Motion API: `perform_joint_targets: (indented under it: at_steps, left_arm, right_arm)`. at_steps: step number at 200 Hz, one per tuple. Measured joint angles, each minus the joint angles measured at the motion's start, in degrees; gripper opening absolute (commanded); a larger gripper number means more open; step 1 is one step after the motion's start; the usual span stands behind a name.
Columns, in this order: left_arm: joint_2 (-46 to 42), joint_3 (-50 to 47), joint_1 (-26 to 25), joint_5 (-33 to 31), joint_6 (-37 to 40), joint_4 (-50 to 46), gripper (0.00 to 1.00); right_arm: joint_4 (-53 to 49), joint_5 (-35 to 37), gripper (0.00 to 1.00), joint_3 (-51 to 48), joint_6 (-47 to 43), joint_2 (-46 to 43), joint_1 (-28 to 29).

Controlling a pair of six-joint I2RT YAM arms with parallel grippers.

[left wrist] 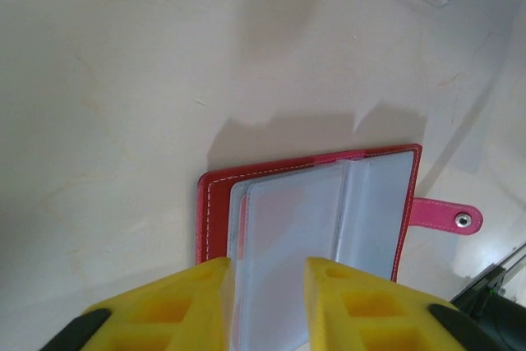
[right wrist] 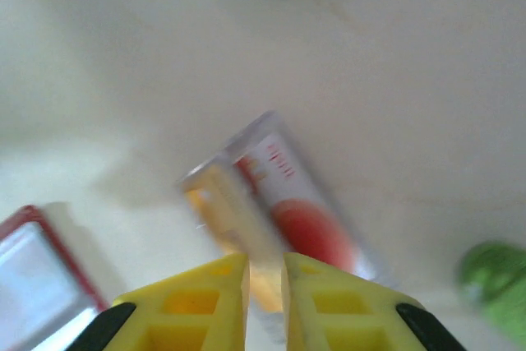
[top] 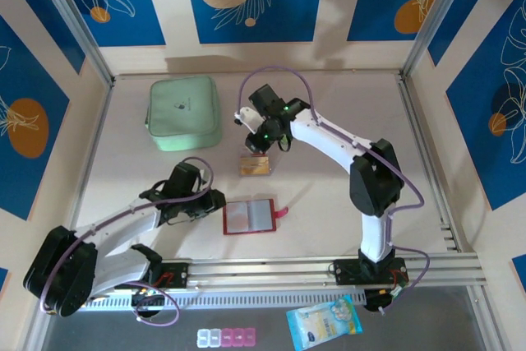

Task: Take the credit cards out of the card holder

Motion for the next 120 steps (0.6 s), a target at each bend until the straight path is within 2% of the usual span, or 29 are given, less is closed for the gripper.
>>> perform_joint_targets:
  at_steps: [24, 67, 120]
  left_arm:
    - [1.0, 0.0, -0.8, 0.3, 0.0, 1.2, 0.24]
    - [1.3, 0.0, -2.2, 0.2, -0.8, 1.3, 0.13]
    - [1.4, -2.6, -4.2, 0.0, -2.0, 1.2, 0.08]
  right_arm:
    - [3.4, -1.7, 0.16, -8.2, 13.2, -4.6, 1.6]
    - [8.8, -7.8, 0.12, -19.4, 33.9, -9.4, 3.8]
    - [14.6, -13.8, 0.12, -26.8, 46.9, -9.4, 9.0]
